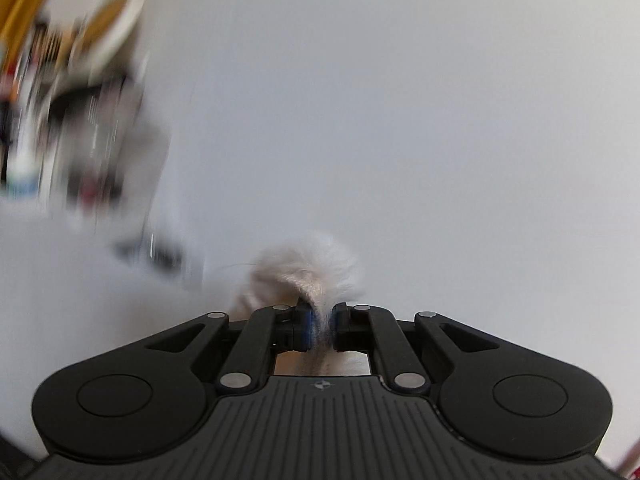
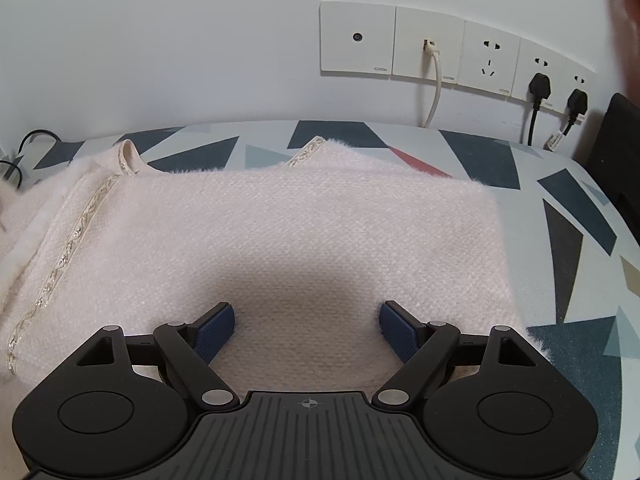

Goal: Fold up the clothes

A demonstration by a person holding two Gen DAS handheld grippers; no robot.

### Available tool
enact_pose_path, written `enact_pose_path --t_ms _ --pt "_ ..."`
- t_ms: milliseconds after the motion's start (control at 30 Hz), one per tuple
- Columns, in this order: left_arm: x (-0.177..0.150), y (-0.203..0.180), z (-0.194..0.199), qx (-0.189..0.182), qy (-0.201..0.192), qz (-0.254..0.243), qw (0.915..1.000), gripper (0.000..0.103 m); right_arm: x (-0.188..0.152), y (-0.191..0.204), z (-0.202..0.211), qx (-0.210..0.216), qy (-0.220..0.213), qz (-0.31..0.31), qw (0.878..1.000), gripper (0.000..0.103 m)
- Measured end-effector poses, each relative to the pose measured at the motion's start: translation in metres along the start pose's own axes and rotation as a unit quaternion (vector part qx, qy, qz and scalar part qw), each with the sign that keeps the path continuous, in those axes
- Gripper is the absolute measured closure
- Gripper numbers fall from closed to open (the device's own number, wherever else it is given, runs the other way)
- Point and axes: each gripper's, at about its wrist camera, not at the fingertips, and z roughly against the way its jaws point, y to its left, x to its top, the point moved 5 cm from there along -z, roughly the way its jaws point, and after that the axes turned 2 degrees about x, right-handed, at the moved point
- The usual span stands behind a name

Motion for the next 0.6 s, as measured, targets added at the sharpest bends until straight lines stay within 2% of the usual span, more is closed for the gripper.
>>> enact_pose_path --t_ms 67,133,233,333,400,467,533,600 --pt "0.009 -0.005 0.005 -0.005 -0.012 -0.022 0.9997 0.094 0.000 0.000 0.000 -0.001 -0.001 -0.001 1.000 0.024" --pt "0.000 -0.010 0.008 0.004 -0.007 -0.060 0.9982 0.094 0.000 0.000 -0.001 -0.002 -0.001 -0.003 1.000 0.024" --pt "-0.036 -0.020 0.000 0.000 0.034 -0.089 0.9954 0.094 0.001 -0.001 0.001 -0.002 -0.002 -0.013 1.000 0.024" --pt "-0.066 -0.042 -0.002 -0.026 0.066 -0.102 0.9923 0.094 0.004 -0.008 0.005 0.006 -0.003 -0.046 0.999 0.027" --pt "-0.081 -0.071 0.003 -0.060 0.070 -0.120 0.9885 0.094 0.006 -0.016 0.009 0.008 -0.005 -0.072 0.997 0.031" --pt "-0.095 -0.108 0.014 -0.110 0.070 -0.146 0.9806 0.094 0.008 -0.028 0.017 0.004 -0.012 -0.095 0.995 0.031" --pt "-0.114 -0.151 0.028 -0.170 0.078 -0.173 0.9670 0.094 0.010 -0.043 0.028 -0.005 -0.025 -0.113 0.993 0.031" --pt "-0.146 -0.193 0.038 -0.228 0.107 -0.193 0.9482 0.094 0.011 -0.058 0.038 -0.015 -0.038 -0.129 0.991 0.031"
